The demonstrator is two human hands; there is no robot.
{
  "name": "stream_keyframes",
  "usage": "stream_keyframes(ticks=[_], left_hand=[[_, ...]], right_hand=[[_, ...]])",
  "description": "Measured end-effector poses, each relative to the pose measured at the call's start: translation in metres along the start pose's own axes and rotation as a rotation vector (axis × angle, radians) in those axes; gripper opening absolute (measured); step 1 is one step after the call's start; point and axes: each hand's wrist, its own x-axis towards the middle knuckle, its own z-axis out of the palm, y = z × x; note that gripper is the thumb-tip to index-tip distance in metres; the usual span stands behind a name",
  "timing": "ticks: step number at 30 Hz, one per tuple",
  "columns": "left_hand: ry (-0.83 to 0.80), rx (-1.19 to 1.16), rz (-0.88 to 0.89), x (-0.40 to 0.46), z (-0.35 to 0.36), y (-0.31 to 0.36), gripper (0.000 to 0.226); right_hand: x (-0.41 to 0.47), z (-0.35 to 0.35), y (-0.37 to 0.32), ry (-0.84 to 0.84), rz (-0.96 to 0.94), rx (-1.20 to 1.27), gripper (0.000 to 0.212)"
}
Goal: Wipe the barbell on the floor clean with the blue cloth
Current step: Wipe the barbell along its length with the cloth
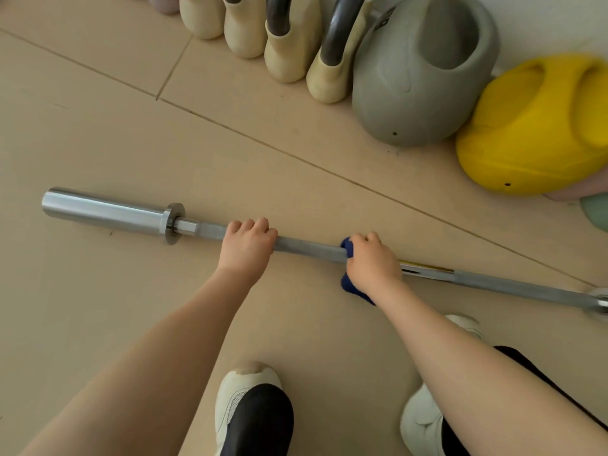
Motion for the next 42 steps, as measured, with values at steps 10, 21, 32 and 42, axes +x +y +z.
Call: stream_keyframes(ticks=[10,21,32,42], left_hand=[[-0.050,-0.250,-0.173,0.018,-0.011,-0.008,0.033],[0.152,-0.405,-0.280,-0.013,-0.022,-0.047,0.057],[0.123,-0.478,-0.519,-0.041,-0.008,-0.092,0.073],[0.165,-0.590,-0.530,-0.036,-0.012,-0.105,0.063]], right_hand=[[0.008,0.003,-0.015,0.175,-0.040,0.029,0.030],[0.014,0.005,-0.086,0.105,-0.201,0.030,0.032],[0.015,0.011,-0.135,0.050,-0.300,-0.016,0.037],[0.019,0.020,-0.222,-0.002,-0.419,0.158,0.039]])
